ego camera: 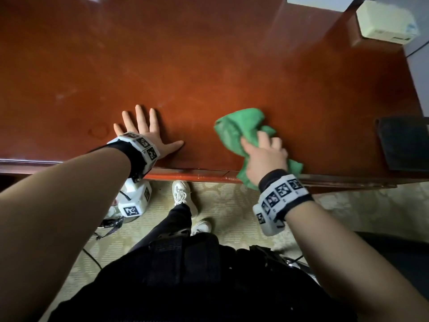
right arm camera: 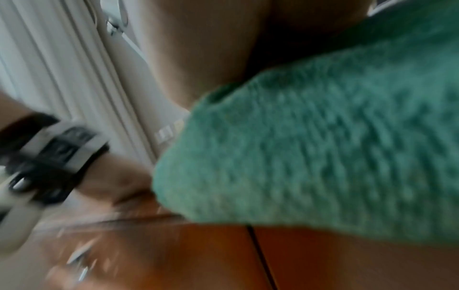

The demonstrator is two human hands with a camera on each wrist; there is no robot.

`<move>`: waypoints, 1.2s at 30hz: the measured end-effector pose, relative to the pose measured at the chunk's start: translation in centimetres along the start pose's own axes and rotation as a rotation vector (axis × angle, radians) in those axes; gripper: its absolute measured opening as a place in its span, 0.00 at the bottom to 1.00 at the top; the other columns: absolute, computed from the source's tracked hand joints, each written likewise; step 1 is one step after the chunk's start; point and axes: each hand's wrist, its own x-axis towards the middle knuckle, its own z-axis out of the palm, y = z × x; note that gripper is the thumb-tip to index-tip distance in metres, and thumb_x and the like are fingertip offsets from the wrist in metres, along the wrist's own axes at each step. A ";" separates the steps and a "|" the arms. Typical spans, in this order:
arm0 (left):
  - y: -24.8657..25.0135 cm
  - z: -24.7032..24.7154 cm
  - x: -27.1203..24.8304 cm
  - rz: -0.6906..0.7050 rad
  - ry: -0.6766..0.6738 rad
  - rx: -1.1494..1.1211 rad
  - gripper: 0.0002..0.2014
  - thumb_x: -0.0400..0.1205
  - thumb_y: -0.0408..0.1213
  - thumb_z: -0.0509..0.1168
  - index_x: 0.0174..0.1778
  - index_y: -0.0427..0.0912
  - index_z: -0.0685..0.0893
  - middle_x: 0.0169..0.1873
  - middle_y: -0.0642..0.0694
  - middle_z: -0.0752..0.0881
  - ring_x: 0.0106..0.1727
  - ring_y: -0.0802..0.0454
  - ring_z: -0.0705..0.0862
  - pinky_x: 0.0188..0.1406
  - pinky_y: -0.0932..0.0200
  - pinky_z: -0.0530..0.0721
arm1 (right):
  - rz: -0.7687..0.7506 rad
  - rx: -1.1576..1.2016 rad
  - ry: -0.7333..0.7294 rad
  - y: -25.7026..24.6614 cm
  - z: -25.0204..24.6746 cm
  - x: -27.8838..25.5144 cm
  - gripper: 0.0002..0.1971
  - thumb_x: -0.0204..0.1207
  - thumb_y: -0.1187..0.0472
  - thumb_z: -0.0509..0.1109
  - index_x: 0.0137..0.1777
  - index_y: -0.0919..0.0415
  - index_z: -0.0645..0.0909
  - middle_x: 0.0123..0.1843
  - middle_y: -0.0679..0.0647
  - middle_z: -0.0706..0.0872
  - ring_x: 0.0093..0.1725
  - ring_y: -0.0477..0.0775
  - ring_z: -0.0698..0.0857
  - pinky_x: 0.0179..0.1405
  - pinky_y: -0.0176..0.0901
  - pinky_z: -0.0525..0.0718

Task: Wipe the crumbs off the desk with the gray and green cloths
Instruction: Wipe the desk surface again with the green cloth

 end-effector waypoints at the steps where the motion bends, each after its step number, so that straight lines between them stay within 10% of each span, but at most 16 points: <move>1: 0.0 0.0 0.0 0.003 0.008 -0.003 0.55 0.69 0.77 0.51 0.81 0.50 0.33 0.81 0.45 0.32 0.81 0.36 0.34 0.78 0.34 0.40 | -0.101 0.000 -0.006 -1.0 0.2 -0.1 0.32 0.77 0.63 0.60 0.78 0.36 0.60 0.79 0.52 0.57 0.70 0.65 0.63 0.67 0.55 0.68; 3: -0.1 0.0 0.0 0.009 0.019 -0.002 0.55 0.69 0.77 0.52 0.81 0.50 0.34 0.81 0.45 0.32 0.81 0.36 0.34 0.78 0.34 0.41 | -0.172 0.058 -0.041 -1.2 -0.3 1.0 0.32 0.78 0.64 0.57 0.77 0.33 0.60 0.81 0.51 0.56 0.72 0.65 0.63 0.71 0.54 0.68; 10: -0.3 0.0 0.3 0.013 -0.008 -0.010 0.55 0.68 0.78 0.50 0.81 0.50 0.32 0.80 0.45 0.31 0.81 0.36 0.33 0.78 0.33 0.40 | 0.304 0.027 -0.008 3.1 -1.5 2.8 0.31 0.77 0.62 0.60 0.79 0.39 0.59 0.80 0.54 0.56 0.72 0.66 0.63 0.69 0.58 0.66; 19: -0.4 0.1 0.5 0.034 0.038 -0.027 0.51 0.72 0.73 0.53 0.82 0.49 0.37 0.82 0.44 0.35 0.81 0.35 0.36 0.77 0.32 0.43 | -0.515 -0.179 -0.215 -2.0 -1.8 -1.1 0.35 0.75 0.69 0.55 0.75 0.31 0.64 0.80 0.44 0.59 0.72 0.58 0.63 0.67 0.51 0.66; 27: -0.9 -0.4 0.2 0.049 -0.031 -0.029 0.49 0.74 0.71 0.54 0.81 0.51 0.34 0.80 0.45 0.31 0.81 0.36 0.33 0.78 0.34 0.40 | 0.154 -0.015 -0.169 0.4 -3.7 5.0 0.30 0.77 0.65 0.58 0.76 0.38 0.63 0.81 0.51 0.54 0.74 0.65 0.60 0.72 0.59 0.66; 33: -5.6 0.2 -1.0 0.207 -0.011 0.022 0.62 0.62 0.73 0.67 0.80 0.56 0.32 0.80 0.43 0.30 0.80 0.41 0.30 0.79 0.42 0.34 | -0.484 -0.153 -0.144 -4.7 -1.4 -0.2 0.32 0.76 0.67 0.56 0.74 0.33 0.67 0.80 0.47 0.59 0.74 0.61 0.61 0.69 0.54 0.66; 36: -8.5 0.2 -1.2 0.145 -0.033 0.089 0.66 0.58 0.76 0.66 0.79 0.55 0.29 0.79 0.42 0.29 0.80 0.39 0.28 0.78 0.37 0.34 | -0.541 -0.156 -0.303 -4.4 -3.6 1.7 0.36 0.74 0.72 0.55 0.72 0.29 0.68 0.80 0.43 0.60 0.74 0.57 0.62 0.71 0.49 0.67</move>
